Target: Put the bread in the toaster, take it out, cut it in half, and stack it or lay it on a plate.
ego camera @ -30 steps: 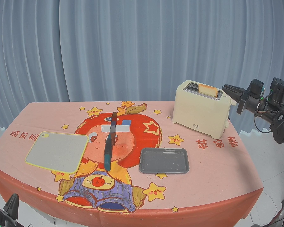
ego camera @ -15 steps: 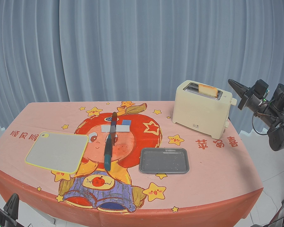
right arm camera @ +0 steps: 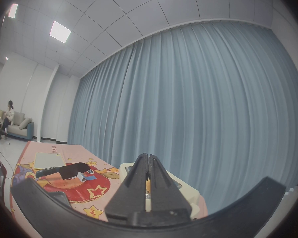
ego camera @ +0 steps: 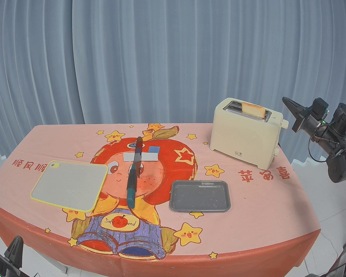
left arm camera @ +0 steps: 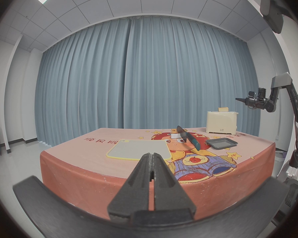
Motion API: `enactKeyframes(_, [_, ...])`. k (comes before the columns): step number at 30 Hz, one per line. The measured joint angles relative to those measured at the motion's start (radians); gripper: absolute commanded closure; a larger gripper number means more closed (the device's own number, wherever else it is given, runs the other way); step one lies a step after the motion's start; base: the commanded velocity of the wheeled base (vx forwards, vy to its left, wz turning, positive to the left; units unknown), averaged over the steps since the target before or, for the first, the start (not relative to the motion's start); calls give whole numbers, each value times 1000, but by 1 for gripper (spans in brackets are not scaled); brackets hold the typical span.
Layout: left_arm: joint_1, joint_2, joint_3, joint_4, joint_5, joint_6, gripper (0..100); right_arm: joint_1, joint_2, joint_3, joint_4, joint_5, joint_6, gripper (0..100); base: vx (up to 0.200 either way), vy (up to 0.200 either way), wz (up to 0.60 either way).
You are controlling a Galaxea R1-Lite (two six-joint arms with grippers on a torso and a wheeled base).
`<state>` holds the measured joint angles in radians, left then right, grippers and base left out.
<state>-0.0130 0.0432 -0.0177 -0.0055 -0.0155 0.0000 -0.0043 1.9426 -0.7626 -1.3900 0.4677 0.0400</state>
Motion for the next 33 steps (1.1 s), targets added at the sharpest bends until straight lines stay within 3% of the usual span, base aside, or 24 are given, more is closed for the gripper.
enactKeyframes(19, [0,0,0,0,0,0,100,-49,-13,64,-19,-4,-10,100,0,0,0])
enactKeyframes(33, [0,0,0,0,0,0,100,-35,-20,85,-20,-6,-25,100,0,0,0])
